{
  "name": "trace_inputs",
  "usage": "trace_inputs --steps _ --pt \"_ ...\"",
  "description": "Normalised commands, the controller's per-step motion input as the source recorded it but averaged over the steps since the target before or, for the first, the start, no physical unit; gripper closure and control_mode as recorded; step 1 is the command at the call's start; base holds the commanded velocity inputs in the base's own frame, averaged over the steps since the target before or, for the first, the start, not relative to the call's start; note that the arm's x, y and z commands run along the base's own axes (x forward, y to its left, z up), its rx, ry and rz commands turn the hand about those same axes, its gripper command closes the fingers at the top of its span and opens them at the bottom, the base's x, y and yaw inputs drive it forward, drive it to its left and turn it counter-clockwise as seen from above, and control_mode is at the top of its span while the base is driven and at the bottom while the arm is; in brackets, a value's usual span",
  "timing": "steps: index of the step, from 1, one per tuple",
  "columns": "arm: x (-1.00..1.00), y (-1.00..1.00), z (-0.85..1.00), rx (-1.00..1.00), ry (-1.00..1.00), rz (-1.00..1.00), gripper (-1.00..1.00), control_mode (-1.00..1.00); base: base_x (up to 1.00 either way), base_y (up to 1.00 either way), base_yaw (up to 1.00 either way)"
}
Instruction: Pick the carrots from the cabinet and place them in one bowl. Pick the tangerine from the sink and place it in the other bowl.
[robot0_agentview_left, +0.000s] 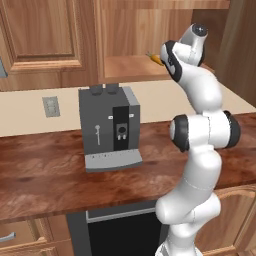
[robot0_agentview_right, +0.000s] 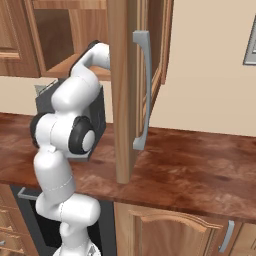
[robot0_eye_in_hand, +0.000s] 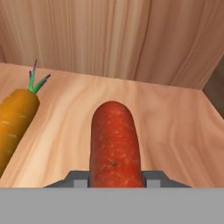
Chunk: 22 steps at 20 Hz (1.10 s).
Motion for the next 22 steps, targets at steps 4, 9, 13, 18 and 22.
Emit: trace_inputs --steps 4,9,13,18,22 --pt "-0.3 0.09 -0.14 0.0 -0.07 0.0 1.0 -1.0 0.0 0.0 0.0" --pt "-0.39 0.09 -0.14 0.0 -0.11 0.0 1.0 -1.0 0.0 0.0 0.0" --pt "-0.41 0.13 -0.04 0.0 -0.06 0.0 1.0 -1.0 0.0 0.0 0.0" --pt "-0.42 0.15 0.05 0.0 0.0 -0.05 1.0 -1.0 0.0 0.0 0.0" --pt "-0.46 0.13 0.17 0.02 0.03 -0.08 1.0 -1.0 0.0 0.0 0.0"
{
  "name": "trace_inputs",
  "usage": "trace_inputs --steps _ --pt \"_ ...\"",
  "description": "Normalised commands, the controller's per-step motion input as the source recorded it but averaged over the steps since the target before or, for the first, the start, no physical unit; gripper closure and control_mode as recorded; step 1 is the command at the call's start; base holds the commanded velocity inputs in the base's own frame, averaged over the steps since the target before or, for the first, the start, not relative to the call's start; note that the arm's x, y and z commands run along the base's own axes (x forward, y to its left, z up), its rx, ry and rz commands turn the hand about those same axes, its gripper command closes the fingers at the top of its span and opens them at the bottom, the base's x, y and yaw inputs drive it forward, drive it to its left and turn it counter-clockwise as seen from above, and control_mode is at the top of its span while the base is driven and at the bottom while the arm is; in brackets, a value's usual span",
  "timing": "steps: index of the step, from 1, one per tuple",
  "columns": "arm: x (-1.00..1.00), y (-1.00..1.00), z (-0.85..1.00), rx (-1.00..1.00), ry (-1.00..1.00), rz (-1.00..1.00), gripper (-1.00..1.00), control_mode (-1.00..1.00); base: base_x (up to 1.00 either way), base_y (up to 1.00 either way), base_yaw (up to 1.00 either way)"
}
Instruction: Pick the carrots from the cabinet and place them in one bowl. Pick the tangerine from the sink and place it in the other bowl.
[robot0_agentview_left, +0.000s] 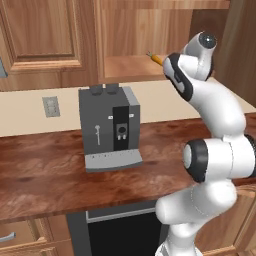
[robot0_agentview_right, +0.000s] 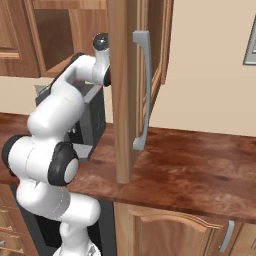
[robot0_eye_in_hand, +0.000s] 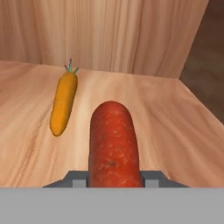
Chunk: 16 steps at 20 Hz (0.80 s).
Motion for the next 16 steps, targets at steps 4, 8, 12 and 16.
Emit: trace_inputs --steps 4,8,12,16 --pt "-0.47 0.04 0.16 0.06 0.07 -0.05 1.0 -1.0 0.0 0.0 0.0" --pt "-0.51 0.0 0.14 0.09 0.06 0.0 1.0 -1.0 0.0 0.0 0.0" --pt "-0.55 0.03 0.08 0.05 0.0 0.0 1.0 -1.0 0.0 0.0 0.0" --pt "-0.6 0.06 0.04 0.03 0.0 0.0 1.0 -1.0 0.0 0.0 0.0"
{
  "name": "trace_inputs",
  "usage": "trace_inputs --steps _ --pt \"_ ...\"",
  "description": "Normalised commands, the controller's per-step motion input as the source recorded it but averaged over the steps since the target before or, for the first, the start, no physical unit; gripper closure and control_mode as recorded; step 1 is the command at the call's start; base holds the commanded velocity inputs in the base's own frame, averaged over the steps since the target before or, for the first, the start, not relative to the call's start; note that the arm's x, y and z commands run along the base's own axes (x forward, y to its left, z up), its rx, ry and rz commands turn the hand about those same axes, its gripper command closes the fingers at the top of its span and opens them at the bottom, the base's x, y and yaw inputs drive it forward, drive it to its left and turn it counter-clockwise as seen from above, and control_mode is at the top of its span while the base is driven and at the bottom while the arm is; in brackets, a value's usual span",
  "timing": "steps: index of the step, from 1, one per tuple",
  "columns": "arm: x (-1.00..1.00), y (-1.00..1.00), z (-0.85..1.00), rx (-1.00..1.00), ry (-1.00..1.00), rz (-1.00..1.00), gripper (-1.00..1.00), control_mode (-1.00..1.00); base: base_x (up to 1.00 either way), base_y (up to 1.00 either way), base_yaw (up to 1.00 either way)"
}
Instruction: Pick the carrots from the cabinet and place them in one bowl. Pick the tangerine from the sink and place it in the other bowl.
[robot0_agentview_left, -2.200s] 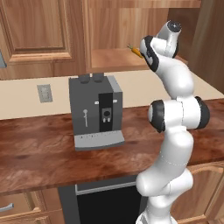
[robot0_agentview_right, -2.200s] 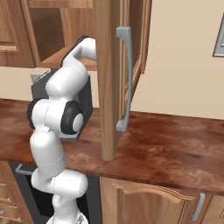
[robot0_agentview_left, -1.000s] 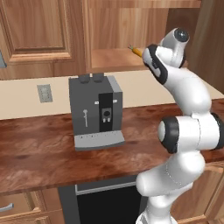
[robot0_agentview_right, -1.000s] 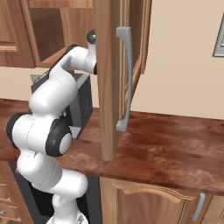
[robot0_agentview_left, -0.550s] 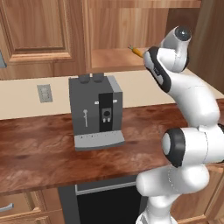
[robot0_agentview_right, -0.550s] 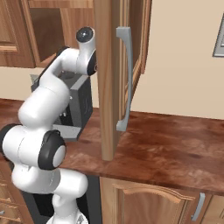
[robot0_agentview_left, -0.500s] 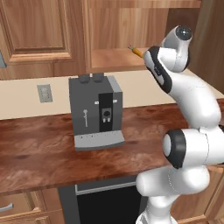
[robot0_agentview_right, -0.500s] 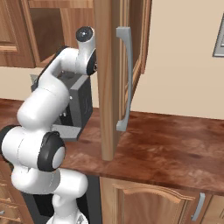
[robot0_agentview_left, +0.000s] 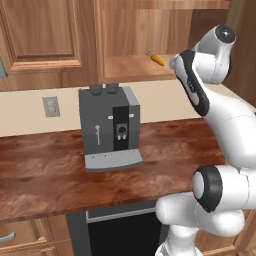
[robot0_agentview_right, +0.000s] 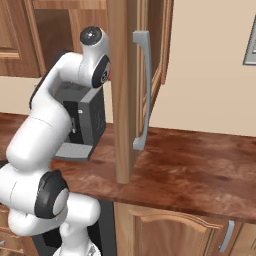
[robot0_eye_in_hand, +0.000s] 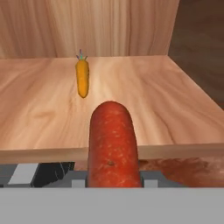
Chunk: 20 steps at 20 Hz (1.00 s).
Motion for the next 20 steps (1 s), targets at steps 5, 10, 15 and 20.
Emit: trace_inputs --steps 5,10,15,20 --pt "-0.64 0.17 0.0 0.0 -0.01 0.0 1.0 -1.0 0.0 0.0 0.0" --pt "-0.59 0.23 0.0 0.0 0.0 -0.01 1.0 -1.0 0.0 0.0 0.0" --pt "-0.58 0.2 -0.05 0.0 -0.02 0.0 1.0 -1.0 0.0 0.0 0.0" --pt "-0.54 0.19 -0.07 0.0 0.0 0.0 1.0 -1.0 0.0 0.0 0.0"
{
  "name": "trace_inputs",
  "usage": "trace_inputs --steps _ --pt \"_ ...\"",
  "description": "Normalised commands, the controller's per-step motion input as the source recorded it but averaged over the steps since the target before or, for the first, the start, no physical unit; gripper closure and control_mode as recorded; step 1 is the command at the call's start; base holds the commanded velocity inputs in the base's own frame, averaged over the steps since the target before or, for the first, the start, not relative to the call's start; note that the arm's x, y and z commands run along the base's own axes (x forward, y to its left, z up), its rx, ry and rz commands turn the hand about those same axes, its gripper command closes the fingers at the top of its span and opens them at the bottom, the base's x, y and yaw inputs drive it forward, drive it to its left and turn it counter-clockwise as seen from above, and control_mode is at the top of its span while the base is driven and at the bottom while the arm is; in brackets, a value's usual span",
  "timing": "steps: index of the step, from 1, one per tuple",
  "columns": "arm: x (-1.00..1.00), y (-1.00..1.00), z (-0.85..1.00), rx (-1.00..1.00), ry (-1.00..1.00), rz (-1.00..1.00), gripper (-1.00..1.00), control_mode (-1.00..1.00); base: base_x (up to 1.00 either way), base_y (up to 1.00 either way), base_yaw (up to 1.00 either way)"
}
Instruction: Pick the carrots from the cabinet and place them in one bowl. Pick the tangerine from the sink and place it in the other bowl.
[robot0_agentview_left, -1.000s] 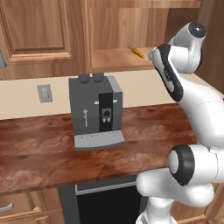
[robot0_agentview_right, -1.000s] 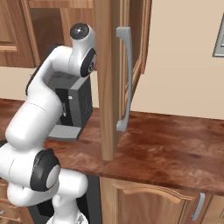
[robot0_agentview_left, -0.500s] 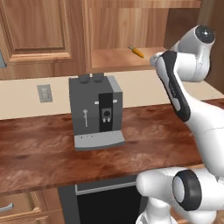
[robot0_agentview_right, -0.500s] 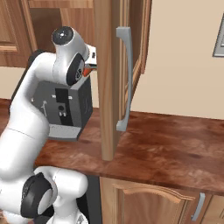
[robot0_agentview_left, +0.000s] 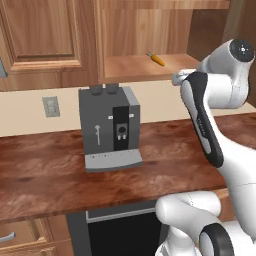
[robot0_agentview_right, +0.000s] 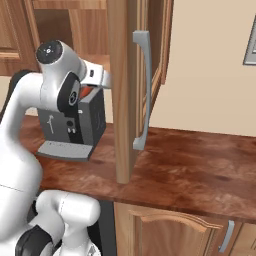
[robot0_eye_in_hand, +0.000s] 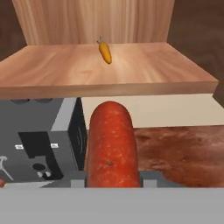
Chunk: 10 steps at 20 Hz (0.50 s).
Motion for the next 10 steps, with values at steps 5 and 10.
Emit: trace_inputs --steps 5,10 --pt "-0.5 0.17 -0.15 0.0 0.0 0.0 1.0 -1.0 0.0 0.0 0.0" --pt "-0.44 0.13 -0.22 0.0 0.0 0.0 1.0 -1.0 0.0 0.0 0.0"
